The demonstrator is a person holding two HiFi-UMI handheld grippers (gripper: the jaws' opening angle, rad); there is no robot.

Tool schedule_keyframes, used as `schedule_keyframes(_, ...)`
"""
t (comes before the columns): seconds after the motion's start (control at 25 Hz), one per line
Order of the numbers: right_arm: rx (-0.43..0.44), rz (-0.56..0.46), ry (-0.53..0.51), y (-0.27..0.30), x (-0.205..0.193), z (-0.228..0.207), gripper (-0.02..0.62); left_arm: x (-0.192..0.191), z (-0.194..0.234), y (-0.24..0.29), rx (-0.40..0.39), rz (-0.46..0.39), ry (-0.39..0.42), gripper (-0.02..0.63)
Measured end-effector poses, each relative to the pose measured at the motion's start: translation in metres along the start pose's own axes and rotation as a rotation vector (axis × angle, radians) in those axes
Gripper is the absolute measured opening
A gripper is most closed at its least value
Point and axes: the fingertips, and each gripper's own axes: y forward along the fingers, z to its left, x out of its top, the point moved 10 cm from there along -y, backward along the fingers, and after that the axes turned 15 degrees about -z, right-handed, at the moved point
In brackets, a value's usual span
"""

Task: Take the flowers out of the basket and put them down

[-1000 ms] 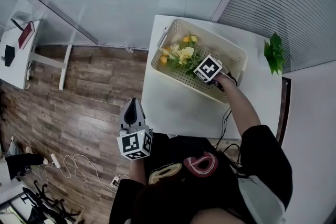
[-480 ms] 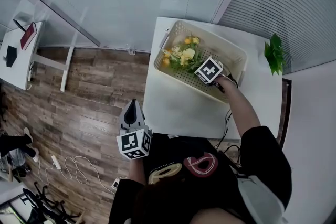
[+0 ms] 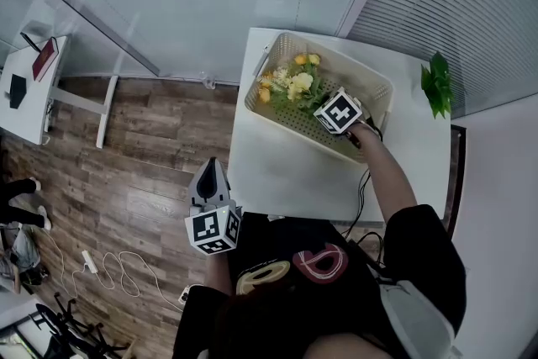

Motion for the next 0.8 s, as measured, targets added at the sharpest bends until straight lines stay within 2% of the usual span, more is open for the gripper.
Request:
schedule_keyframes(0.28, -0.018, -0.087, 0.013, -0.018, 0.009, 0.001, 0.048, -0.001, -0.004, 0.002, -0.013, 0.000, 0.005, 0.017)
schedule_keyframes(0.8, -0.066, -0.183, -0.035, -0.054, 0.032, 0.003, 0.048, 0.006, -0.004, 0.003, -0.028, -0.034, -0.013, 0.017)
